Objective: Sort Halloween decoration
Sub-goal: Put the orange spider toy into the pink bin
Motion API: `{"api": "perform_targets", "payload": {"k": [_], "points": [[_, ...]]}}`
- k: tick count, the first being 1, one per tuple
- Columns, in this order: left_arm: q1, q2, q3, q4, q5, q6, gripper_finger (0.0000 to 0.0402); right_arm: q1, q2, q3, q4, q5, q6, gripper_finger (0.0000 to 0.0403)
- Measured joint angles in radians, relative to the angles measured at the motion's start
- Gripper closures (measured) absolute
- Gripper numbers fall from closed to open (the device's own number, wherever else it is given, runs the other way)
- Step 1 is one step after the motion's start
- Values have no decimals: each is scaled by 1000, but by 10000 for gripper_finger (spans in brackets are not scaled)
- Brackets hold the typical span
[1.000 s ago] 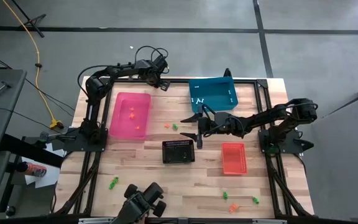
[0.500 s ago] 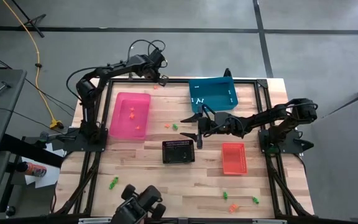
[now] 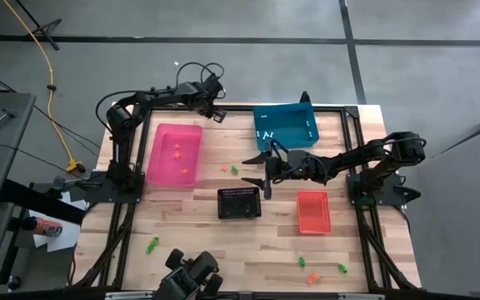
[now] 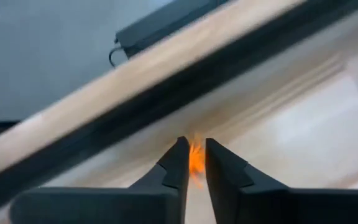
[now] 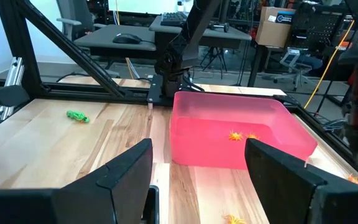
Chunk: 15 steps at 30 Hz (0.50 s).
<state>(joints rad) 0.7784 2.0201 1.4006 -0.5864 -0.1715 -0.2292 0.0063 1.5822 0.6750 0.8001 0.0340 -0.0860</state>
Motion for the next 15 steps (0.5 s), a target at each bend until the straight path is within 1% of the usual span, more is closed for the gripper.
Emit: {"api": "perform_targets", "payload": {"k": [4,7,10,15], "points": [[0,0,0,47,1,-17,330,0,0,0,0,0,0,151],[0,0,0,62,1,-28,314,0,0,0,0,0,0,151],[0,0,0,61,1,-44,308,0,0,0,-1,0,0,151],[1,0,0,61,2,-82,311,0,0,0,-3,0,0,151]]}}
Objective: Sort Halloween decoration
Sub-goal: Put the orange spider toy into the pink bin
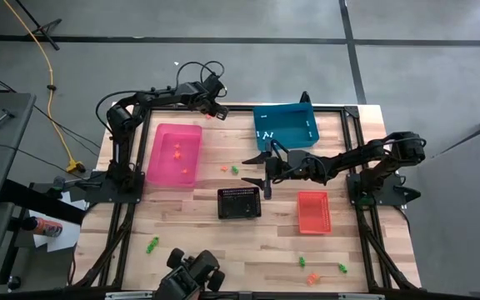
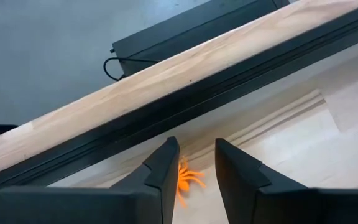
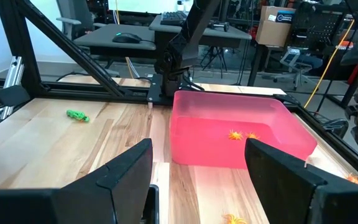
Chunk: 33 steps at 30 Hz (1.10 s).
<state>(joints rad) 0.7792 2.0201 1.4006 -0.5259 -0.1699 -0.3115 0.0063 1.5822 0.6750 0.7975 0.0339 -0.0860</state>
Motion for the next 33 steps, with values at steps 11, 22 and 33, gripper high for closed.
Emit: {"api": "perform_targets", "payload": {"k": [11,22,33], "points": [[5,-1,-76,100,0,4,323,0,0,0,0,0,0,151],[11,39,-78,123,29,-28,323,0,0,0,0,0,0,151],[10,53,-68,123,14,-15,323,0,0,0,-1,0,0,151]]}}
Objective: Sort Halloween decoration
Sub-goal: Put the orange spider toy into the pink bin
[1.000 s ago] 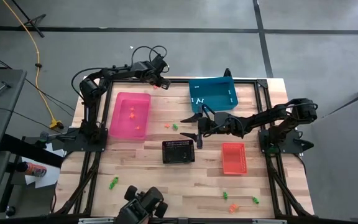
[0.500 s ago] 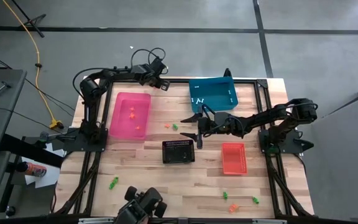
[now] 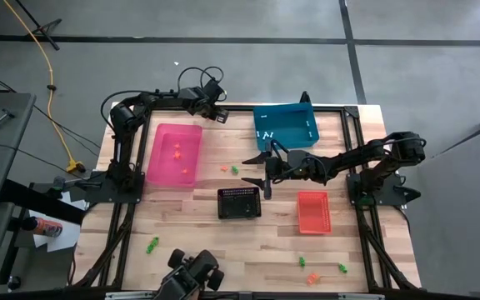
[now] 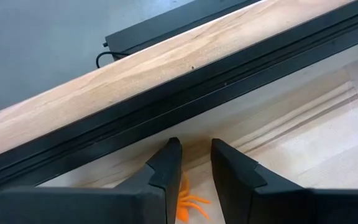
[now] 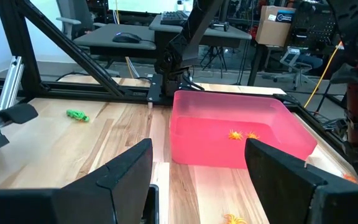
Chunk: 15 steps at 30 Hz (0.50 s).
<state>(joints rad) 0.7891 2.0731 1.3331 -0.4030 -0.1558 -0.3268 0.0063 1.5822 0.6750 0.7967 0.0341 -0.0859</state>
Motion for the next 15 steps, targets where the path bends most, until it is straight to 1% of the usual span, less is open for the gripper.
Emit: {"api": "perform_targets", "payload": {"k": [4,9,15], "points": [[0,1,1,-5,-2,26,335,0,0,0,0,0,0,151],[-2,2,2,-17,-10,40,392,0,0,0,0,0,0,151],[-3,2,1,-18,-19,51,400,0,0,0,0,0,0,151]]}}
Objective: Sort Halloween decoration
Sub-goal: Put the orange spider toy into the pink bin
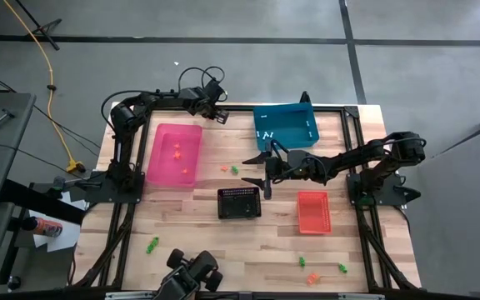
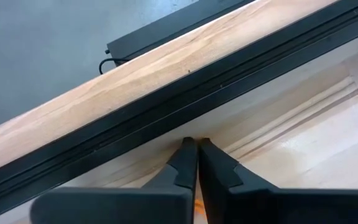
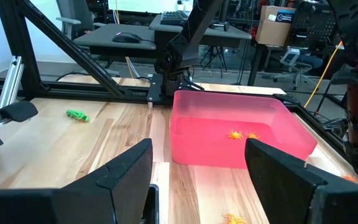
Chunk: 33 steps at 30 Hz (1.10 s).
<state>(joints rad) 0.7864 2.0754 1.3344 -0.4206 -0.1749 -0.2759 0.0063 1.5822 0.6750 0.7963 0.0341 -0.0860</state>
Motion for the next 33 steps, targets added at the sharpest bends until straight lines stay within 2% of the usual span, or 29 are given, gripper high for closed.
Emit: {"api": "perform_targets", "payload": {"k": [10,16,28,33], "points": [[1,-97,-4,-42,-77,51,401,0,0,0,-1,0,0,151],[0,-107,-6,-72,-75,52,391,0,0,0,-1,0,4,151],[0,-101,-54,-72,-11,96,299,0,0,0,-4,0,7,151],[0,-93,-54,-59,33,97,278,0,0,0,-4,0,8,151]]}}
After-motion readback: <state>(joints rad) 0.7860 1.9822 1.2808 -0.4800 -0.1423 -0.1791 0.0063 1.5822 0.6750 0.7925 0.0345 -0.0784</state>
